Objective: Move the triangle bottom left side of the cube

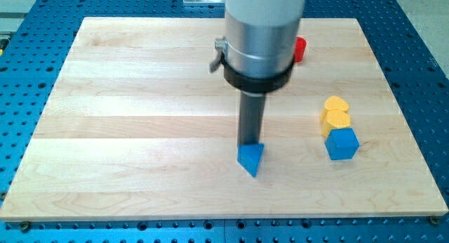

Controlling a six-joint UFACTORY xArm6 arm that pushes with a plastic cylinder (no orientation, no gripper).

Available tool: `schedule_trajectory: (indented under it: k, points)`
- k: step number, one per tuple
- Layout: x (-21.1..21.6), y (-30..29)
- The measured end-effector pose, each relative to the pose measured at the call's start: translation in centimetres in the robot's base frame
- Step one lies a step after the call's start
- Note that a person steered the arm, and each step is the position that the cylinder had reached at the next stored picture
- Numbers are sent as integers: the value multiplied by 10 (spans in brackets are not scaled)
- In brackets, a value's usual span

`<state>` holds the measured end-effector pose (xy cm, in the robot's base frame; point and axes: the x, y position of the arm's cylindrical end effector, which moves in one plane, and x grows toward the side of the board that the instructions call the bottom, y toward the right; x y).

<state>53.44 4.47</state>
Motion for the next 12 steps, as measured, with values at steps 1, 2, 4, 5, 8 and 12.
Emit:
schedule_trajectory:
  k: [1,2,4,5,8,12]
  points:
    - [3,-22]
    - [6,-47]
    - [7,-79]
    - [22,-64]
    - [34,-74]
    - [51,23]
